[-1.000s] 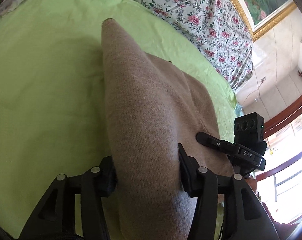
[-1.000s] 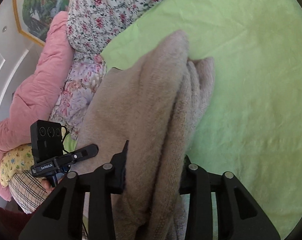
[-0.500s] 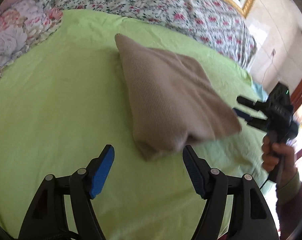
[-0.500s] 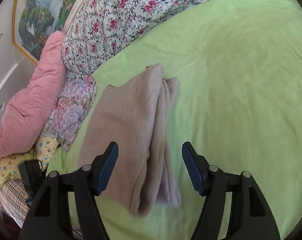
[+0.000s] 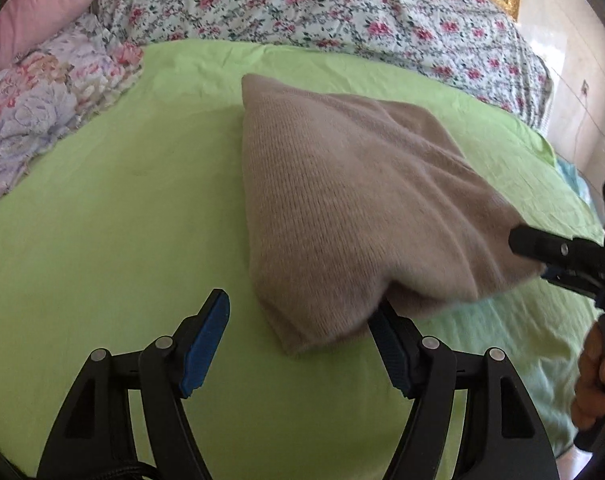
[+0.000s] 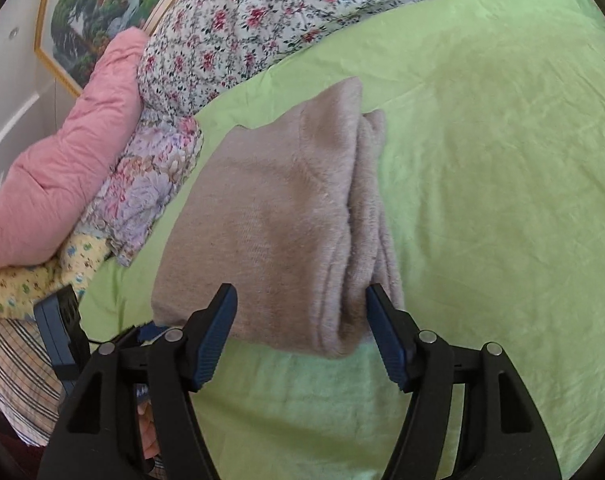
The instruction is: Fold small clothes
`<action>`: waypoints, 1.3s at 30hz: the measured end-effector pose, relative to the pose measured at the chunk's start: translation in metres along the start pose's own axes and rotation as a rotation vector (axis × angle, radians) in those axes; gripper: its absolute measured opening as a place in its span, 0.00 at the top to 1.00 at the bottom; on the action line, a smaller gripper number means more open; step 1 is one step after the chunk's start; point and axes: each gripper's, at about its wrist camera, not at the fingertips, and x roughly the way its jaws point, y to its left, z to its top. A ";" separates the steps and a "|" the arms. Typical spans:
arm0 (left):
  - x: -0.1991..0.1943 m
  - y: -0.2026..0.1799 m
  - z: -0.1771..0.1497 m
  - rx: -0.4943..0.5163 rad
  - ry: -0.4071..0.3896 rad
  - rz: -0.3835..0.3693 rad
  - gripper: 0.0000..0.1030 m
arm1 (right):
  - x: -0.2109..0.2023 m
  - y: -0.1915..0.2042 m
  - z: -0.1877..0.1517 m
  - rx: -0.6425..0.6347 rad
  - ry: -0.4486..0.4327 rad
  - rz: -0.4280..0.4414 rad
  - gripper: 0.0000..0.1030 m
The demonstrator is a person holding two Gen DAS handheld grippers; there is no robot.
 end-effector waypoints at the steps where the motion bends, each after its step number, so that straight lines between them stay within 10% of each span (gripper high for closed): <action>1: 0.005 0.001 0.003 -0.007 0.003 0.033 0.52 | 0.004 -0.001 0.000 -0.003 0.004 -0.001 0.51; 3: 0.011 0.012 0.008 -0.054 0.025 0.007 0.80 | 0.009 -0.007 0.000 0.014 0.024 -0.030 0.88; 7: -0.012 0.023 0.010 -0.036 -0.042 0.044 0.90 | -0.006 -0.015 0.006 0.022 -0.008 -0.016 0.90; 24: 0.007 0.035 -0.010 -0.060 0.051 0.019 0.93 | 0.014 -0.033 -0.007 -0.030 0.094 -0.152 0.91; 31: -0.020 0.051 -0.015 -0.072 0.094 -0.084 0.88 | -0.011 -0.030 -0.008 0.031 0.063 -0.193 0.61; 39: -0.043 0.051 0.052 -0.083 -0.036 -0.238 0.86 | -0.032 0.002 0.036 0.012 -0.059 -0.132 0.61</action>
